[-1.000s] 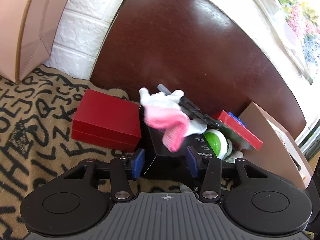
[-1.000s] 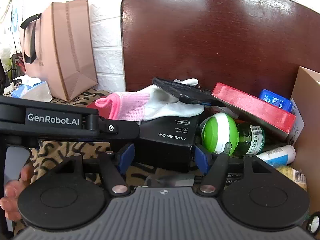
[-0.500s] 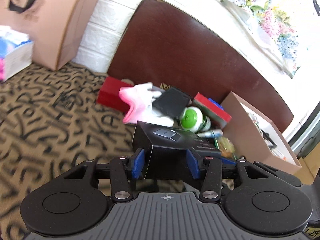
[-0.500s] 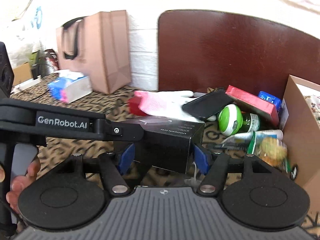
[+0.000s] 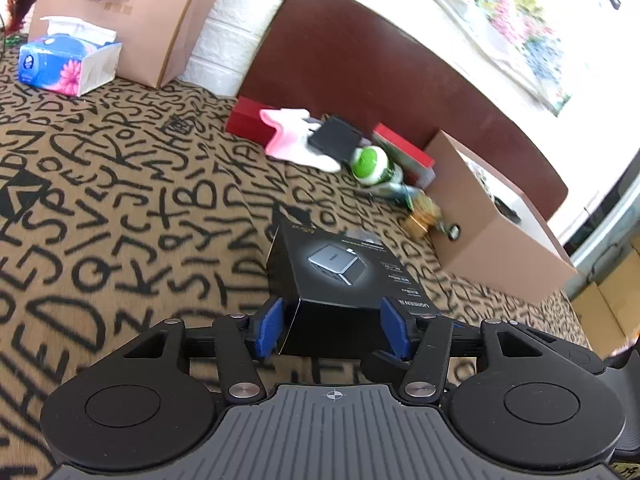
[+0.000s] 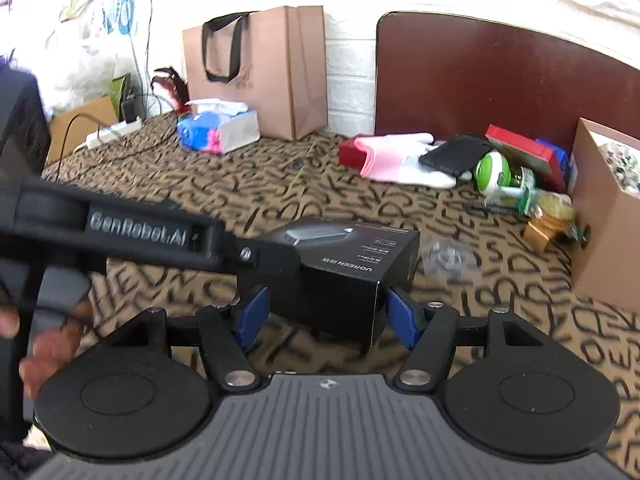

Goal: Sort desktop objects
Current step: 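Carry the black charger box in the left gripper toward the brown box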

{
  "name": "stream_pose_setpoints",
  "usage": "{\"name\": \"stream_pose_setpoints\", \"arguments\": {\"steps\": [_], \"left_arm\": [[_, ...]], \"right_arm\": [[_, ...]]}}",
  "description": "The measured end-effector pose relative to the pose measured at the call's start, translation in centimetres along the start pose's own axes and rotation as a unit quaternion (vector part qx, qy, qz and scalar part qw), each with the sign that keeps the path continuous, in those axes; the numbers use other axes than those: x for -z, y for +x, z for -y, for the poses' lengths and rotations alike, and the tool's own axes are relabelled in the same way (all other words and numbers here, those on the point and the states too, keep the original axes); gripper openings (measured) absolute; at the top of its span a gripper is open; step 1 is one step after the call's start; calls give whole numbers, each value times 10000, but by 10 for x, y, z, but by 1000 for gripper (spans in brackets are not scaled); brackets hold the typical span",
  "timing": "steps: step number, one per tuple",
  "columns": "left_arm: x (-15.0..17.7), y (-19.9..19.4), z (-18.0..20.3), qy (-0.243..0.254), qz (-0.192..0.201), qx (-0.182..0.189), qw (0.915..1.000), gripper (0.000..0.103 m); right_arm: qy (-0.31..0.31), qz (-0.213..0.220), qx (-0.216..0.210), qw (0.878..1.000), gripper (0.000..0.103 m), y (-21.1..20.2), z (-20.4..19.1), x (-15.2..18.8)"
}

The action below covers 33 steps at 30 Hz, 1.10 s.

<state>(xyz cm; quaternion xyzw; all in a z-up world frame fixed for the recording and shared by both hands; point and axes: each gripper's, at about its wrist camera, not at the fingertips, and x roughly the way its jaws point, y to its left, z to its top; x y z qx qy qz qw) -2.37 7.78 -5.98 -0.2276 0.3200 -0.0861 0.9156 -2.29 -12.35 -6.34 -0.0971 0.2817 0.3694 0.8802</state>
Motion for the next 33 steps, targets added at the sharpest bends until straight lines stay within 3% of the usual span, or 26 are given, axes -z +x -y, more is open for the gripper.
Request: {"name": "stream_pose_setpoints", "arguments": {"steps": [10, 12, 14, 17, 20, 33], "left_arm": [[36, -10, 2, -7, -399, 322, 9987, 67], [35, -9, -1, -106, -404, 427, 9982, 77], [32, -8, -1, -153, -342, 408, 9985, 84], [26, -5, 1, -130, -227, 329, 9991, 88], [21, 5, 1, -170, -316, 391, 9986, 88], [14, 23, 3, -121, -511, 429, 9977, 85]], "right_arm": [[22, -326, 5, 9995, 71, -29, -7, 34], [80, -331, 9, 9994, 71, -29, -4, 38], [69, -275, -21, 9996, 80, -30, -2, 39], [-51, -190, 20, 9998, 83, -29, 0, 39], [-84, -222, -77, 9997, 89, -23, 5, 38], [-46, -261, -269, 9993, 89, -8, 13, 32]]}}
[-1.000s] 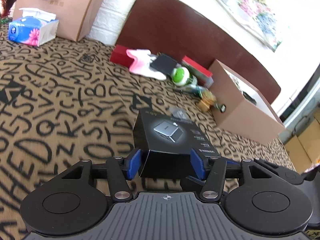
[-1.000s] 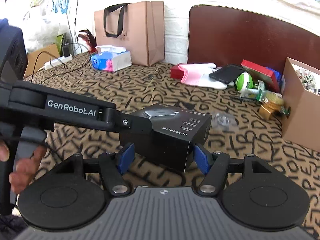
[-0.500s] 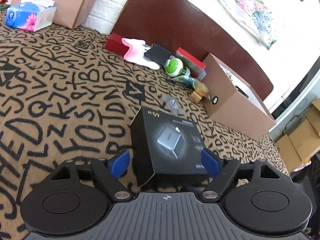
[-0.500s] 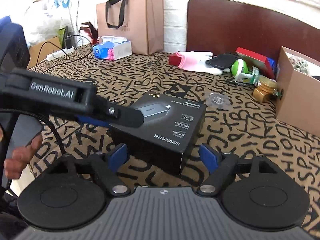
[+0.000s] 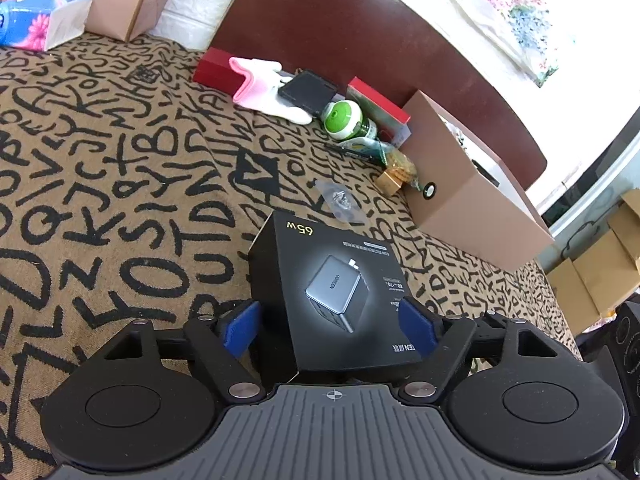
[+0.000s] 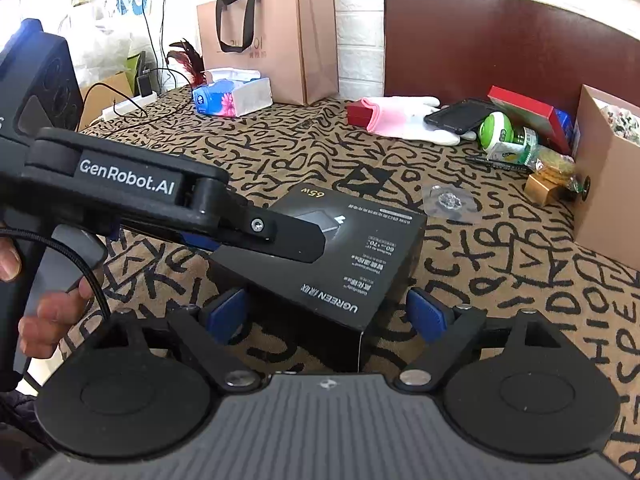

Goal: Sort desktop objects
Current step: 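Carry the black charger box in the left gripper toward the brown box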

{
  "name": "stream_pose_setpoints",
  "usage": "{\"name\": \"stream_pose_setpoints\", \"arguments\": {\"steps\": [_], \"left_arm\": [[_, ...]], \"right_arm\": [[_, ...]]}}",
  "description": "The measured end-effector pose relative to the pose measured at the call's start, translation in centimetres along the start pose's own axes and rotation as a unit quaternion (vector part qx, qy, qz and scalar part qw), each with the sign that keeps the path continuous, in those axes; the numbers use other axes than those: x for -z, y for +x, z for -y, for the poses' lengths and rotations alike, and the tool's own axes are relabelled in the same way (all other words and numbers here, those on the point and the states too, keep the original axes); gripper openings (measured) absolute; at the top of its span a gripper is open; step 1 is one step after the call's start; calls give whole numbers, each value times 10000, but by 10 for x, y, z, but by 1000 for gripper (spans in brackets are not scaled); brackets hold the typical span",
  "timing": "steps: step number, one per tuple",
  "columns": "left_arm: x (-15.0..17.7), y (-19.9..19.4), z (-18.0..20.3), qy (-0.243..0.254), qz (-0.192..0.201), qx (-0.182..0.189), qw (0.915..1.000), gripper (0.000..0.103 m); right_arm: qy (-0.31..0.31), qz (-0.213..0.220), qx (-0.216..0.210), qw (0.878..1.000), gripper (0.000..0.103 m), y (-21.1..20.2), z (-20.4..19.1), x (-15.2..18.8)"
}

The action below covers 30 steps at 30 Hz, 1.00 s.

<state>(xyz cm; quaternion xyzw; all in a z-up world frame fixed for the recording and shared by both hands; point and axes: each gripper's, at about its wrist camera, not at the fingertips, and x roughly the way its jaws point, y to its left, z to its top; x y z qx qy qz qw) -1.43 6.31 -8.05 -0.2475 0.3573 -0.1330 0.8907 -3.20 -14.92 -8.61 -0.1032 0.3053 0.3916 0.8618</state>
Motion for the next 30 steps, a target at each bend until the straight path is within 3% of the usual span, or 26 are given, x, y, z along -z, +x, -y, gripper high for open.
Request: {"name": "stream_pose_setpoints", "arguments": {"steps": [4, 9, 21, 30], "left_arm": [[-2, 2, 2, 215, -43, -133, 9997, 75], [-4, 4, -2, 153, -105, -98, 9998, 76], [-3, 7, 23, 571, -117, -358, 9977, 70], [-18, 11, 77, 961, 76, -3, 9953, 70]], "right_arm": [[-80, -20, -30, 10000, 87, 4, -1, -1], [-57, -32, -54, 10000, 87, 4, 0, -2], [36, -65, -9, 10000, 86, 5, 4, 4], [357, 256, 243, 9987, 85, -33, 28, 1]]}}
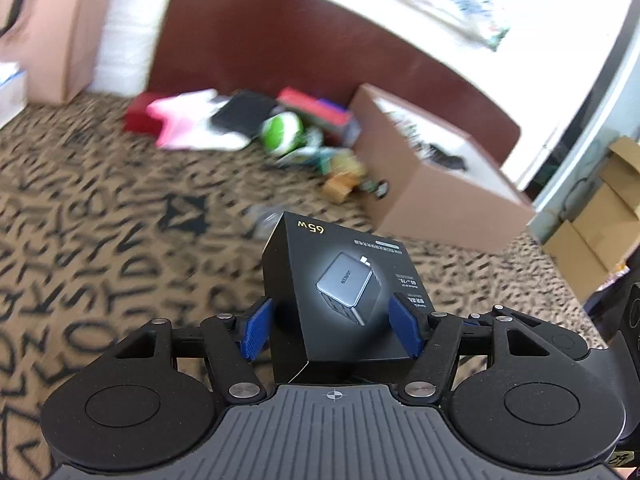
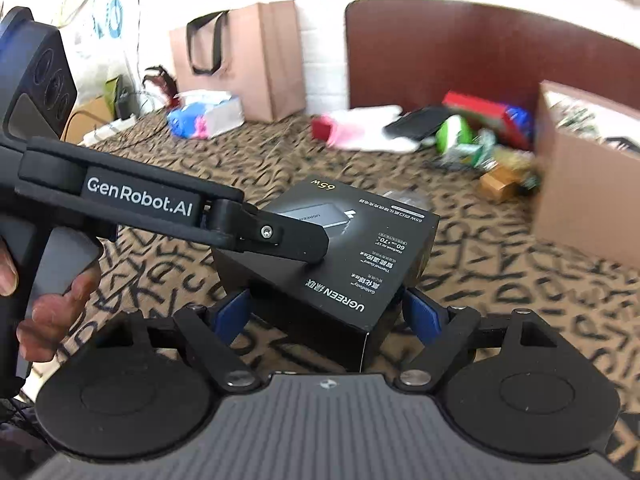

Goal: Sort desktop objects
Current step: 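Carry the black charger box in the left gripper toward the brown box, then lower the charger box into the brown box and open the left gripper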

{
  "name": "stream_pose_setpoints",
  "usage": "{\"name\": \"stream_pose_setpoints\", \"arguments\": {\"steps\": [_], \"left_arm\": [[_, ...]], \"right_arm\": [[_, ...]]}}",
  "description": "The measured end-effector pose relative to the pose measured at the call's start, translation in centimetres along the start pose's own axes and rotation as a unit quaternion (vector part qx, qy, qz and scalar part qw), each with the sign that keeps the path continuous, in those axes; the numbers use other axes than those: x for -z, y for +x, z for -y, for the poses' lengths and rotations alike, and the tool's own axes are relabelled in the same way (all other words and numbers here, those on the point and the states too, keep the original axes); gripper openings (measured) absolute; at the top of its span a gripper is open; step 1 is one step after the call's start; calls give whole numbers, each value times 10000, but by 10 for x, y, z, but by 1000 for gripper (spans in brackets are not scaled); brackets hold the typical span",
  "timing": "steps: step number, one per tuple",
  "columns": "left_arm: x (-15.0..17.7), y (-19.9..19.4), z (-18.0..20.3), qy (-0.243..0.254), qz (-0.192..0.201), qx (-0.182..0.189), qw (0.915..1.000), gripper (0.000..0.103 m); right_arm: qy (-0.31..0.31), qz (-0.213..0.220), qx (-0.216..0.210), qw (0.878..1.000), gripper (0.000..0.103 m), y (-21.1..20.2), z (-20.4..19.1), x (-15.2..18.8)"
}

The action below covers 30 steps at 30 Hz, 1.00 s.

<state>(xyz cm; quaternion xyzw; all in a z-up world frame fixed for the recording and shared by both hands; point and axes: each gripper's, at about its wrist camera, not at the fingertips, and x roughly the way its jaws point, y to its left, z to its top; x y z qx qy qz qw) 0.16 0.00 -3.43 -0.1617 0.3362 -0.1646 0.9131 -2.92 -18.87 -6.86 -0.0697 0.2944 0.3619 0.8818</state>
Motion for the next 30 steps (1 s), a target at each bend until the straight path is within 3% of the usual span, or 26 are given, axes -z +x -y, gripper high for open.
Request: {"name": "stream_pose_setpoints", "arguments": {"steps": [18, 25, 30], "left_arm": [[-92, 55, 127, 660, 820, 1026, 9891, 71], [-127, 101, 159, 618, 874, 1300, 9857, 71], [-147, 140, 179, 736, 937, 1282, 9846, 72]], "right_arm": [[84, 1292, 1066, 9858, 85, -77, 114, -57], [175, 1548, 1251, 9798, 85, -81, 174, -74], [135, 1502, 1391, 9787, 85, -72, 221, -89]]}}
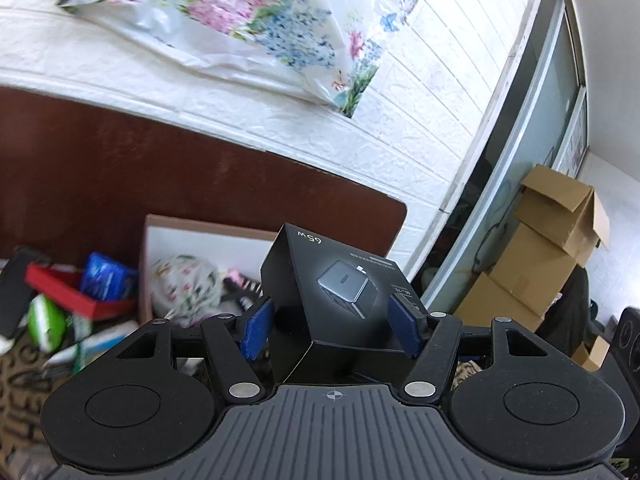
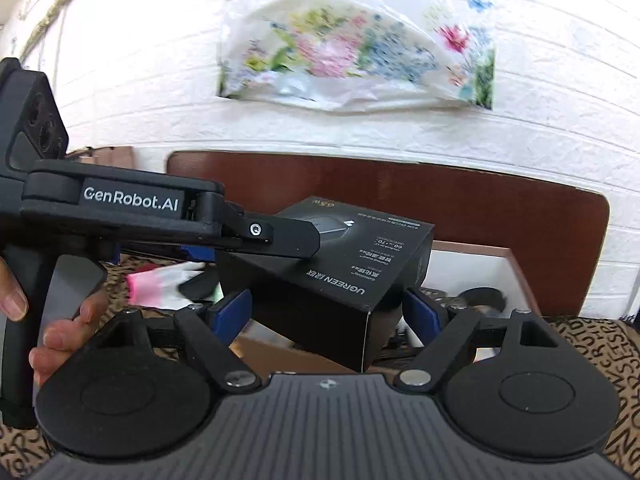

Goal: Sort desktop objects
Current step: 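Lower the charger box into the brown box and open the left gripper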

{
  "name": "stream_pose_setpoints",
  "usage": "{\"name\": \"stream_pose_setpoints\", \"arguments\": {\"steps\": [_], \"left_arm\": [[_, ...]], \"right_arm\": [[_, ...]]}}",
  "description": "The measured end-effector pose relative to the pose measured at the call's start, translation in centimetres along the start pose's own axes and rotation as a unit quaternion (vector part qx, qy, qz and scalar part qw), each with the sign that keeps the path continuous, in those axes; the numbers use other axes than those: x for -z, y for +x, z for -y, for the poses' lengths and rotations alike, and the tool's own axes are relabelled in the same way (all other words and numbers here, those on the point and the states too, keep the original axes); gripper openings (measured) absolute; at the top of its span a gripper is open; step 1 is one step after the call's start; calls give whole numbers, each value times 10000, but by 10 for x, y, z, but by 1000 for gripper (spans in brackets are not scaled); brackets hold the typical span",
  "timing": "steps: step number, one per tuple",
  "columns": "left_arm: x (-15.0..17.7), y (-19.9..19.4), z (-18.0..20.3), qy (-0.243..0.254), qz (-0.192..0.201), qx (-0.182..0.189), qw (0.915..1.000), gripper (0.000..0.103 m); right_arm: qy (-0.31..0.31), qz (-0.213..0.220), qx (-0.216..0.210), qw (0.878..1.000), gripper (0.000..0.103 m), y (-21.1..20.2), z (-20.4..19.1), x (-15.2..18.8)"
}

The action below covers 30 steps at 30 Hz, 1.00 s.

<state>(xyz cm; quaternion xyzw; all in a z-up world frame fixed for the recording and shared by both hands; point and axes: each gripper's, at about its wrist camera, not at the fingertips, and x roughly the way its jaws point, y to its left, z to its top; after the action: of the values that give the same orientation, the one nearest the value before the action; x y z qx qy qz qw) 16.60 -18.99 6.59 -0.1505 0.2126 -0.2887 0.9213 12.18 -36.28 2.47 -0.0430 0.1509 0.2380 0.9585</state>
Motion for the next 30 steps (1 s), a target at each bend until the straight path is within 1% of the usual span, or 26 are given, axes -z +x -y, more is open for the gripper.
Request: {"name": "stream_pose_setpoints", "arguments": {"steps": [5, 6, 8, 10, 15, 19, 23, 25, 26, 27, 28, 29, 30], "left_arm": [[-9, 49, -10, -178, -67, -13, 9998, 71], [-10, 60, -12, -190, -64, -38, 9998, 73], [-13, 79, -14, -187, -75, -53, 9998, 72], [-14, 99, -18, -242, -103, -88, 9996, 73], [-19, 150, -32, -507, -310, -184, 9981, 73], [-22, 176, -36, -454, -388, -272, 9978, 73], [-23, 203, -40, -399, -593, -389, 9967, 76], [-21, 212, -42, -383, -700, -373, 9961, 82], [-20, 212, -41, -372, -719, -375, 9960, 91], [-19, 211, -40, -361, -712, -373, 9961, 100], [-19, 208, -38, -320, -681, -336, 9966, 103], [-18, 204, -36, -246, -644, -281, 9972, 103], [-18, 200, -34, -140, -629, -248, 9976, 103]], "right_arm": [[-140, -199, 91, 9997, 86, 25, 28, -13], [-135, -237, 76, 9996, 86, 31, 35, -16], [-49, -352, 33, 9994, 86, 42, 49, -19], [-127, -465, 97, 9988, 86, 55, 58, -22], [-255, -773, 167, 9965, 86, 89, 88, -22], [-345, -953, 87, 9948, 86, 113, 111, -20], [-534, -1206, 129, 9912, 85, 136, 124, -18], [-649, -1301, 221, 9891, 83, 146, 127, -15], [-746, -1340, 350, 9875, 81, 150, 127, -14], [-823, -1373, 512, 9858, 82, 154, 127, -13], [-862, -1367, 643, 9848, 85, 156, 126, -13], [-877, -1337, 772, 9841, 92, 157, 125, -12], [-888, -1302, 895, 9834, 95, 156, 124, -11]]}}
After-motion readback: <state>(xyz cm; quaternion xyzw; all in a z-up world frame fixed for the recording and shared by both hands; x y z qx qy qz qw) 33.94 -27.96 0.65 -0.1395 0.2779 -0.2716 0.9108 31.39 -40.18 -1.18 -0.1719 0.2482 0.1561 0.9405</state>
